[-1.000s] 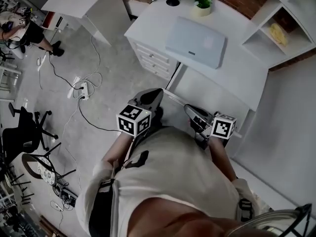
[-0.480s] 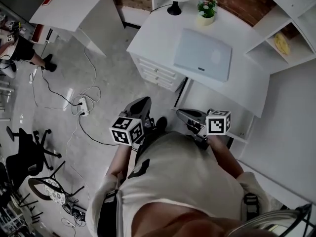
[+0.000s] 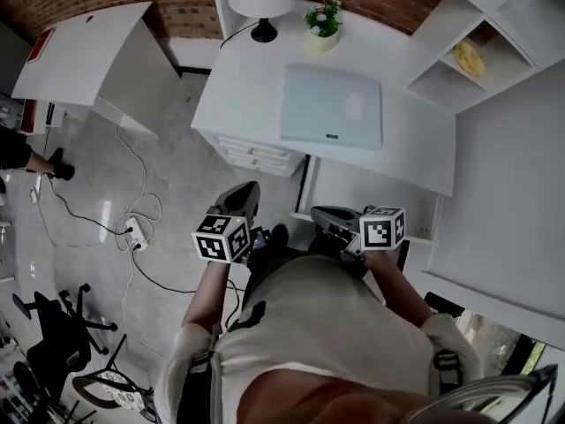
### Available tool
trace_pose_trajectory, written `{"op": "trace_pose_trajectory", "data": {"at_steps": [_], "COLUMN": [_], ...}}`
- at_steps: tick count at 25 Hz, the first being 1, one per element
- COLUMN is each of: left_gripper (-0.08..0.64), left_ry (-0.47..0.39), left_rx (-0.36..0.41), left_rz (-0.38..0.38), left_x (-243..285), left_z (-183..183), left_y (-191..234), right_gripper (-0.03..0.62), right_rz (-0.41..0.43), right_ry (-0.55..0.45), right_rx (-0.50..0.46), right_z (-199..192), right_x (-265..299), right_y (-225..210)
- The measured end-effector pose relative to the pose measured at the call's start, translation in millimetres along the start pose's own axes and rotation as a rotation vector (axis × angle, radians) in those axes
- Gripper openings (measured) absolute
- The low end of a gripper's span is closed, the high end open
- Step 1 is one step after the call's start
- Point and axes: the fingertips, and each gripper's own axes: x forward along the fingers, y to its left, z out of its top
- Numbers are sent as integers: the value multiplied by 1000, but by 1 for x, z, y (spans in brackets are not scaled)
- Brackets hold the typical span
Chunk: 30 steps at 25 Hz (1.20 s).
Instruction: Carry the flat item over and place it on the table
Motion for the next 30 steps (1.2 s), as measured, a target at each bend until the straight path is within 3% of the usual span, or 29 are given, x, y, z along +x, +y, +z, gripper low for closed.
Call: {"op": "trace_pose_trajectory", "data": {"at_steps": [5, 9, 13, 14, 15, 16, 18, 19, 20, 24, 27, 30], "left_gripper": [20, 20, 23, 80, 208, 289, 327, 338, 349, 370, 370, 368], "left_ry": [70, 91, 114, 126, 141, 157, 184, 195, 207, 258, 299, 358], "left_rx": [68, 109, 94, 74, 44, 4, -80, -106, -115, -123, -174, -135], "left_rz": [-67, -42, -53, -65, -83, -105, -137, -140, -135, -85, -87, -68], "left_x": [57, 99, 143, 156, 169, 182, 206, 216, 226, 257, 273, 284], "left_z": [16, 40, 59, 62, 63, 63, 63, 63, 62, 56, 48, 32], "left_y": [-13, -8, 3, 7, 11, 16, 24, 29, 34, 53, 62, 69], "right_gripper": [11, 11, 11, 11, 11, 11, 15, 172, 386, 391, 391, 391], "right_rz": [-91, -163, -267, -304, -340, -370, -388, -375, -363, -432, -383, -355], "right_ry": [-67, -126, -166, -184, -205, -225, -219, -181, -136, -113, -117, -110], "right_rx": [6, -26, -39, -29, -20, -16, -19, -13, 0, 22, 79, 118], "right_z": [29, 79, 134, 148, 162, 175, 194, 197, 197, 209, 221, 224], "right_x": [-32, -57, -77, -83, -91, -98, -106, -104, -102, -104, -90, -74], "right_y": [-43, -86, -156, -176, -194, -210, -236, -246, -255, -295, -312, -325]}}
